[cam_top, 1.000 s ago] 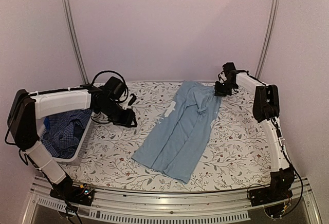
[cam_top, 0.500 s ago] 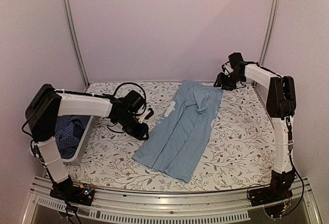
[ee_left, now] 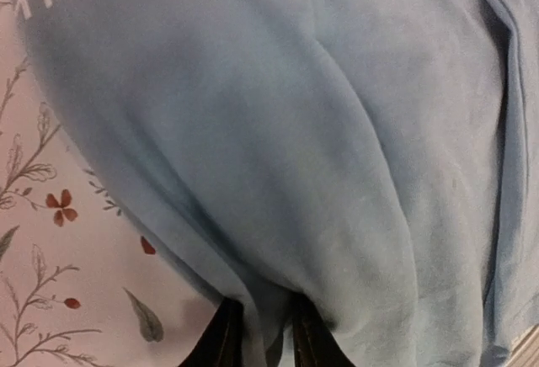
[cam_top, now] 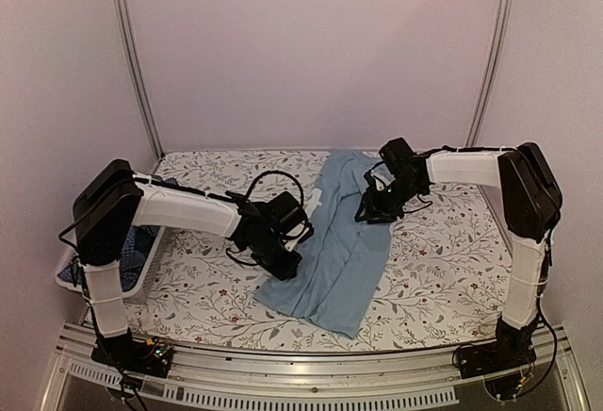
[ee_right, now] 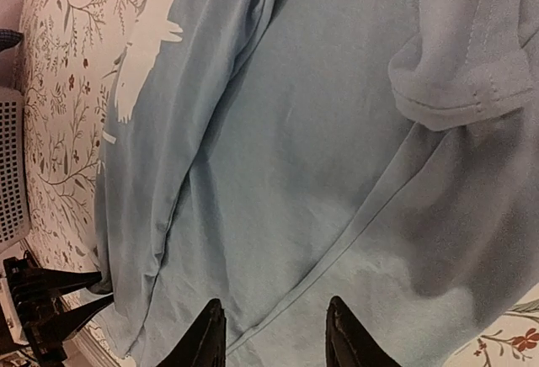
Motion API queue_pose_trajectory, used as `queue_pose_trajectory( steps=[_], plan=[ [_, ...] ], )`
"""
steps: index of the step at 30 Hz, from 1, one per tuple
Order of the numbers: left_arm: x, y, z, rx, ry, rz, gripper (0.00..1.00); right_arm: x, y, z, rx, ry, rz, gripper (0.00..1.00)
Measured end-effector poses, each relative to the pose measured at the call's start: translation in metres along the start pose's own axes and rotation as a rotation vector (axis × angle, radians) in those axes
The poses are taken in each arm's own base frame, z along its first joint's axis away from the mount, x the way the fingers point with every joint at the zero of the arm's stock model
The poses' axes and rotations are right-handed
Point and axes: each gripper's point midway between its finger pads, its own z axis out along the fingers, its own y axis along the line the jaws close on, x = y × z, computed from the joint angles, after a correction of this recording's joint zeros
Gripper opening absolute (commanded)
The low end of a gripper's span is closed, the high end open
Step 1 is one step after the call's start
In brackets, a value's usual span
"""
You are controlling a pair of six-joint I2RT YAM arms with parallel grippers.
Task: Fold and stack the mixed laundry pile
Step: Rotate the rectangle-folded T-shirt at the center of the board.
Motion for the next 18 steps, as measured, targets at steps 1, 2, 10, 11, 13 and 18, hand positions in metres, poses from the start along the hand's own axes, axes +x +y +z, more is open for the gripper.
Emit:
queue_pose_trajectory(
  steps=[1, 2, 10, 11, 13, 18],
  plan=[
    [0.002, -0.008, 0.000, 0.005, 0.002, 0.006, 0.21, 0.007, 0.001, 0.004, 0.001, 0.017, 0.004, 0.39],
    [0.005, -0.017, 0.000, 0.013, 0.005, 0.010, 0.22, 0.014, 0.002, 0.007, 0.001, 0.032, 0.011, 0.38],
    [0.034, -0.065, -0.009, 0.103, 0.048, -0.027, 0.37, 0.027, -0.027, 0.028, 0.075, 0.082, 0.045, 0.36],
    [0.038, -0.064, -0.013, 0.106, 0.054, -0.029, 0.38, 0.024, -0.027, 0.027, 0.077, 0.077, 0.037, 0.35],
    [0.042, -0.061, -0.024, 0.107, 0.050, -0.044, 0.39, 0.017, -0.028, 0.030, 0.086, 0.076, 0.011, 0.35],
    [0.002, -0.046, -0.075, 0.166, -0.117, -0.113, 0.38, 0.008, -0.020, 0.028, 0.093, 0.070, -0.030, 0.32]
  ],
)
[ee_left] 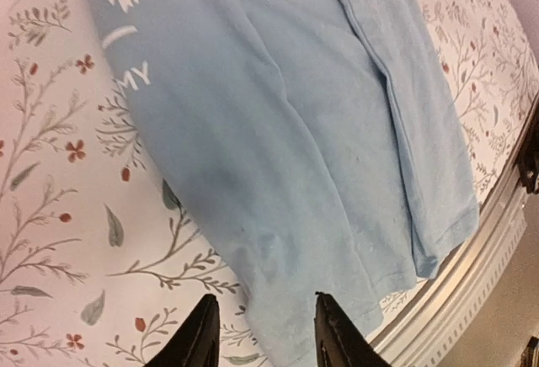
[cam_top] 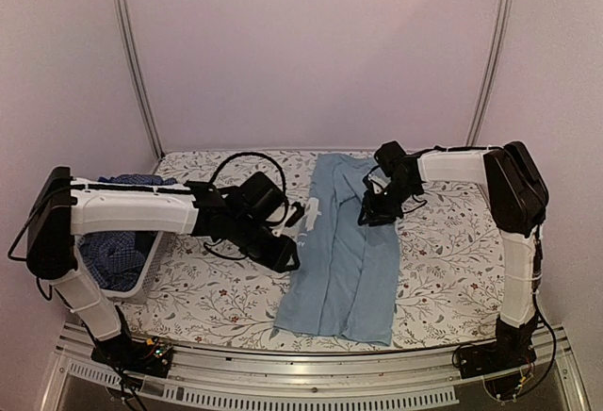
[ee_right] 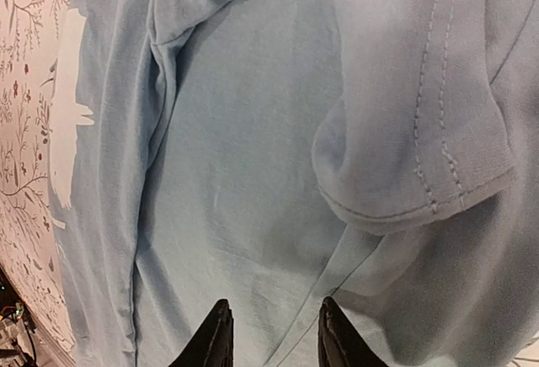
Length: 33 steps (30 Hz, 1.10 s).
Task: Fold and stack the mixed laundry pile
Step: Rotate the rectangle-folded T-shirt at the center of the board.
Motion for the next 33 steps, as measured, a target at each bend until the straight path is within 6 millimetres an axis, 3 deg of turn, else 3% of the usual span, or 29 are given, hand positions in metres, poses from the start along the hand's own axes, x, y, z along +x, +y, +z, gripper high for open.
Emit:
queue_pose_trajectory(
  steps=[6, 10, 13, 19, 24, 29, 33],
  plan=[
    [-0.068, 0.048, -0.026, -0.030, -0.164, -0.128, 0.38, -0.015, 0.006, -0.018, 0.049, -0.050, 0.060, 0.31],
    [-0.097, 0.054, -0.025, -0.043, -0.208, -0.142, 0.36, -0.029, 0.012, -0.024, 0.081, -0.087, 0.082, 0.31],
    [-0.111, 0.052, -0.016, -0.043, -0.216, -0.146, 0.32, -0.034, 0.016, -0.016, 0.113, -0.095, 0.087, 0.31],
    [-0.120, 0.054, 0.001, -0.052, -0.202, -0.167, 0.32, -0.022, 0.000, 0.012, 0.225, -0.033, 0.100, 0.32],
    [-0.115, 0.054, 0.017, -0.036, -0.173, -0.160, 0.31, -0.013, 0.001, 0.012, 0.237, -0.020, 0.109, 0.34],
    [-0.105, 0.052, 0.045, -0.009, -0.115, -0.120, 0.28, 0.008, 0.000, -0.017, 0.237, -0.036, 0.124, 0.34],
    [-0.097, 0.055, 0.072, -0.017, -0.062, -0.087, 0.24, -0.004, 0.003, -0.047, 0.204, -0.110, 0.130, 0.33]
  ],
)
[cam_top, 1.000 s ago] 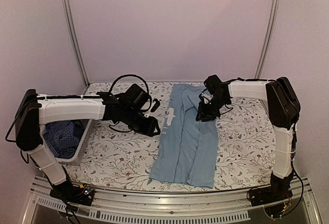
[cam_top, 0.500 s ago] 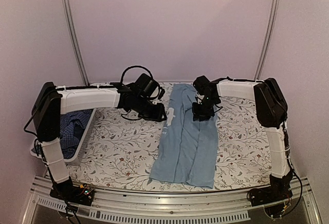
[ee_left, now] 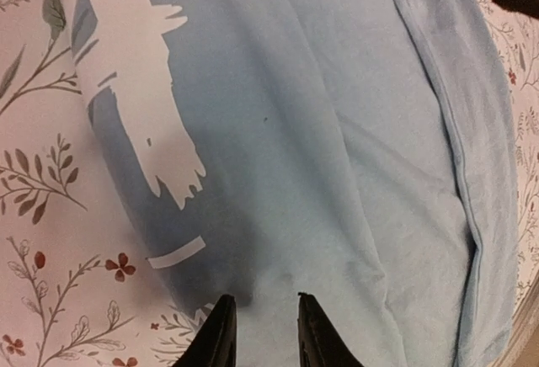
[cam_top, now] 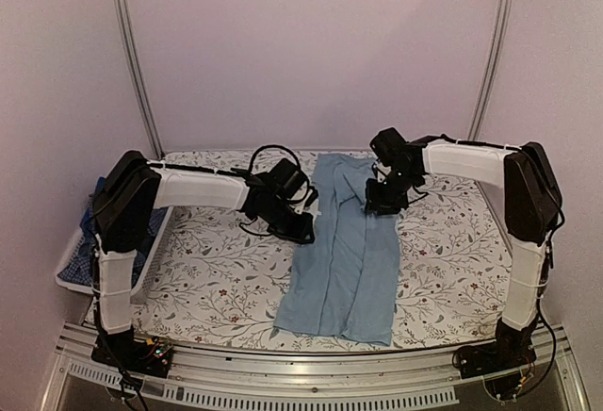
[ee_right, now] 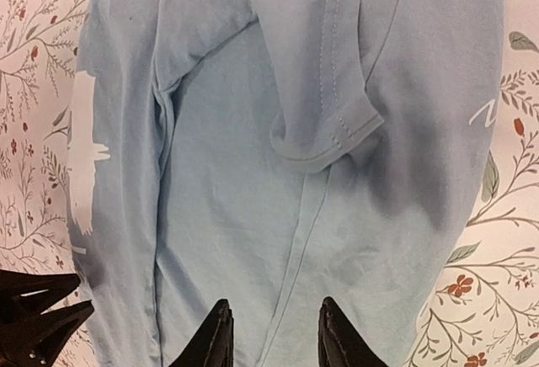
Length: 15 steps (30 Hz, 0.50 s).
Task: Fold and stack the mixed laundry pile
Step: Rotate the rectangle-folded T-shirt at the center of the board.
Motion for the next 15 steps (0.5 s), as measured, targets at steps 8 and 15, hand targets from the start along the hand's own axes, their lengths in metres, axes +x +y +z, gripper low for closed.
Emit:
queue_pose_trajectory(
  steps=[8, 15],
  plan=[
    [0.006, -0.001, 0.022, -0.017, 0.036, 0.001, 0.22, -0.022, -0.011, 0.062, 0.034, 0.042, -0.029, 0.33],
    [0.006, -0.008, 0.024, 0.017, 0.040, -0.047, 0.22, -0.053, 0.007, 0.078, -0.006, 0.011, -0.099, 0.33]
  ],
)
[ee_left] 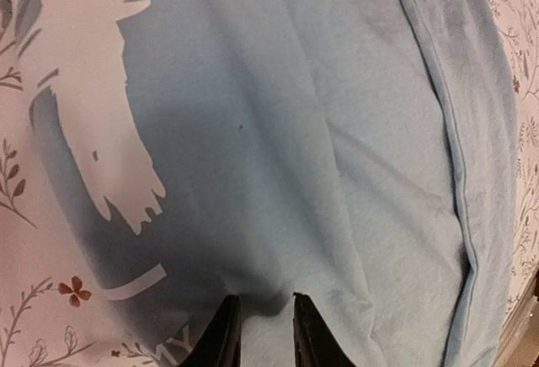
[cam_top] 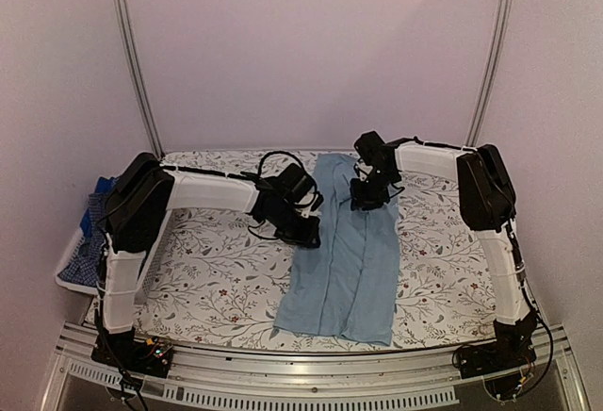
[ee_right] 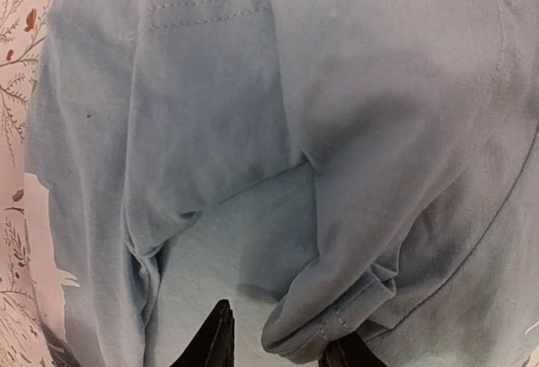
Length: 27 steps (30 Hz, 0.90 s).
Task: Fold and stack the mixed laundry pile
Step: Rotate the rectangle-folded T-shirt at the center of the board.
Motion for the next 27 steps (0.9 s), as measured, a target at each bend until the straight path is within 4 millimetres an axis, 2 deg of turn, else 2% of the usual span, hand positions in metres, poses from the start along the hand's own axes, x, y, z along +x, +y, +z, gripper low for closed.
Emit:
queue_pose_trajectory(
  steps=[5, 8, 13, 16, 20, 23, 25, 27],
  plan=[
    [-0.009, -0.012, 0.019, 0.028, 0.005, -0.012, 0.22, -0.019, 0.000, 0.004, -0.032, -0.012, -0.030, 0.32],
    [-0.022, -0.022, 0.028, 0.047, -0.013, -0.019, 0.22, -0.030, -0.006, 0.007, -0.053, -0.018, -0.036, 0.31],
    [-0.040, -0.029, 0.038, 0.062, -0.039, -0.046, 0.22, -0.053, -0.009, 0.013, -0.101, -0.041, -0.067, 0.28],
    [-0.048, -0.033, 0.042, 0.071, -0.048, -0.066, 0.22, -0.060, -0.007, 0.015, -0.140, -0.047, -0.079, 0.30],
    [-0.049, -0.032, 0.043, 0.072, -0.050, -0.090, 0.23, -0.060, -0.003, 0.014, -0.179, -0.040, -0.077, 0.36],
    [-0.043, -0.023, 0.035, 0.065, -0.056, -0.114, 0.26, -0.055, -0.004, 0.010, -0.185, -0.038, -0.071, 0.37],
    [-0.034, -0.013, 0.024, 0.035, -0.053, -0.123, 0.27, -0.035, -0.010, 0.000, -0.168, -0.006, -0.048, 0.36],
    [-0.031, -0.006, 0.010, 0.009, -0.065, -0.127, 0.27, -0.019, -0.015, -0.019, -0.146, 0.011, -0.021, 0.35]
  ],
)
